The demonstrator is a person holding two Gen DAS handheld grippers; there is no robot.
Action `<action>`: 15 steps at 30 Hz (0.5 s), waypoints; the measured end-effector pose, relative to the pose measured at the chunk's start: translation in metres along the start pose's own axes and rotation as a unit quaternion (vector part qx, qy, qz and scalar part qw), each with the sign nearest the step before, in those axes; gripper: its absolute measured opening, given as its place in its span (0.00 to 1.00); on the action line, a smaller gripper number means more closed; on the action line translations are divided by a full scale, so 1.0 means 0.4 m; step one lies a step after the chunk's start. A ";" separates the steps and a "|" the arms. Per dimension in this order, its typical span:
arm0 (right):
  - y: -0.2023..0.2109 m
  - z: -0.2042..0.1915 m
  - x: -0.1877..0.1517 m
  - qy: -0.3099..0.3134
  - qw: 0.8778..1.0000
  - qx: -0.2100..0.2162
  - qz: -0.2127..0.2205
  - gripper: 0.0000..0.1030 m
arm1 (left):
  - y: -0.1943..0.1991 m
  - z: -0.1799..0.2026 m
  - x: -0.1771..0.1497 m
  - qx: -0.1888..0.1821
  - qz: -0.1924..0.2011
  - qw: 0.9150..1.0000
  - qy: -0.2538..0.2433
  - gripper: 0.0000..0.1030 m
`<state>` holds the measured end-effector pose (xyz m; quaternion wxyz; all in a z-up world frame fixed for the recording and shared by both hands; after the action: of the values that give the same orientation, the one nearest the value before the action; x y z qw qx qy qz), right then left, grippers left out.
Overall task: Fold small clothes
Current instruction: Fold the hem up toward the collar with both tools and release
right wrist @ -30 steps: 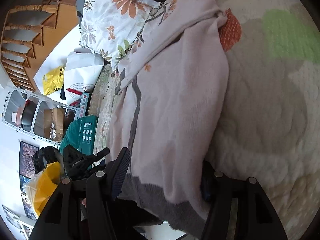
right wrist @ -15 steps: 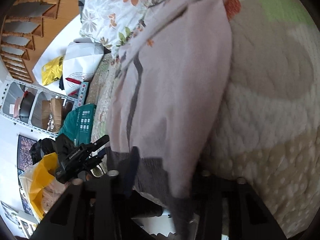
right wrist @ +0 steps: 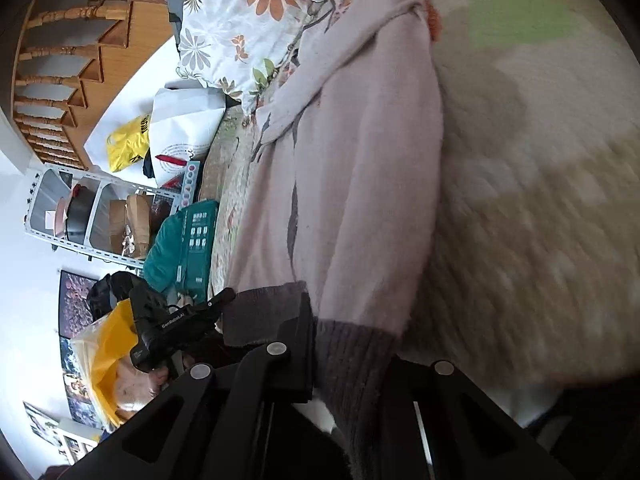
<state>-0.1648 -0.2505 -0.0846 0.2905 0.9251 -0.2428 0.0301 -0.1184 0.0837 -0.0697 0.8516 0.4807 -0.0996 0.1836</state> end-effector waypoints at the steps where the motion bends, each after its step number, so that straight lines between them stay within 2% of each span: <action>1: 0.008 0.003 -0.016 0.008 1.000 -0.010 -0.003 0.07 | 0.000 0.001 -0.020 -0.004 -0.005 1.000 0.002 0.08; 5: 0.014 0.003 -0.027 0.026 0.999 -0.034 -0.009 0.07 | -0.002 -0.010 -0.039 -0.001 -0.006 1.000 0.011 0.08; 8: 0.018 -0.035 0.015 0.045 0.998 -0.033 -0.002 0.07 | 0.010 -0.017 0.005 -0.026 0.003 0.999 0.040 0.08; 11: 0.043 -0.089 0.094 0.074 0.997 -0.032 0.015 0.07 | 0.029 0.010 0.104 -0.046 0.025 0.998 0.047 0.08; 15: 0.063 -0.145 0.235 0.082 0.995 -0.029 0.052 0.07 | 0.032 0.073 0.270 -0.045 0.066 0.996 0.028 0.08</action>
<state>-0.0886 -0.2771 -0.0049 0.3344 0.8967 -0.2668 0.1138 -0.0248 0.0879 -0.0072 0.8610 0.4286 -0.1158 0.2482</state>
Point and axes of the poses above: each gripper's, at about its wrist camera, not at the fingertips, and y roughly against the way its jaws point, z to its right, x to its top, the point moved 6 cm from there along -y, roughly the way its jaws point, and after that the axes turned 3 degrees about -x, right-handed, at the moved point
